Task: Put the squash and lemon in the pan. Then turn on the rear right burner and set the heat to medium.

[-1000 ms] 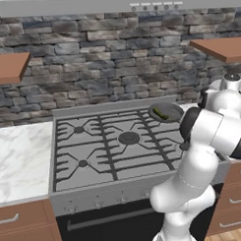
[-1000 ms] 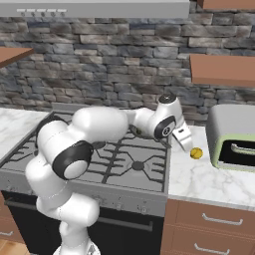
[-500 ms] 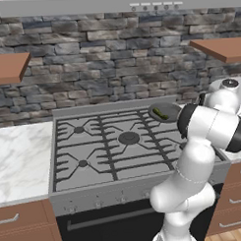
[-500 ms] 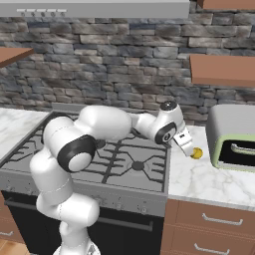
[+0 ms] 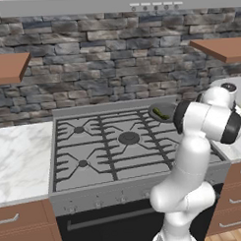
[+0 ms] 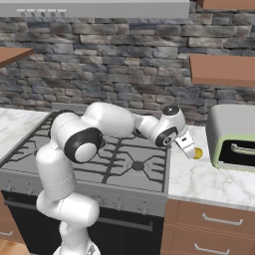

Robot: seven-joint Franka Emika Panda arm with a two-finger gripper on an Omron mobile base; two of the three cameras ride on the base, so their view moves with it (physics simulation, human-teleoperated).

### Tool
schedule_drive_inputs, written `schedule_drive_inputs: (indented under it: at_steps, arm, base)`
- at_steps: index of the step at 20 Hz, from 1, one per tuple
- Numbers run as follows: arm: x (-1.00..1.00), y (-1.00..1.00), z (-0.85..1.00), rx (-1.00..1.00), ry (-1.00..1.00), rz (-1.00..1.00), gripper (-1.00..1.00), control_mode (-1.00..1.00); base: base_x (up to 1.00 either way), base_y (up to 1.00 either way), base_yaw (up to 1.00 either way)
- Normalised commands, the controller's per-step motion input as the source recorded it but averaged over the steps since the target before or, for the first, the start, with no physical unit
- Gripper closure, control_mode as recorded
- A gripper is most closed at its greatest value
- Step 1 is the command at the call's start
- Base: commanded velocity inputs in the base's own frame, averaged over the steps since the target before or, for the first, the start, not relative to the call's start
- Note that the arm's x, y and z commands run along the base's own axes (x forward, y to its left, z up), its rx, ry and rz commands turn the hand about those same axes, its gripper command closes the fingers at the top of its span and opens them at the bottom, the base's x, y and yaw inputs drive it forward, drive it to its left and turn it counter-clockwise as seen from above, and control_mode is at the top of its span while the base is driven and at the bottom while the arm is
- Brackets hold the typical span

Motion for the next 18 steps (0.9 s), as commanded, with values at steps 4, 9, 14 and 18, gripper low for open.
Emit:
schedule_drive_inputs:
  at_steps: [4,9,14,18]
  arm:
    - [0.32,-0.08,-0.16,0.00,0.00,0.00,-1.00,-1.00]
    - [0.24,-0.18,-0.13,0.00,0.00,0.00,-1.00,-1.00]
    - [0.15,-0.21,-0.13,0.00,0.00,0.00,-1.00,-1.00]
    - [0.13,-0.14,-0.13,0.00,0.00,0.00,-1.00,-1.00]
  base:
    - [0.00,0.00,0.00]
    - [0.00,0.00,0.00]
    - [0.00,0.00,0.00]
    - [0.00,0.00,0.00]
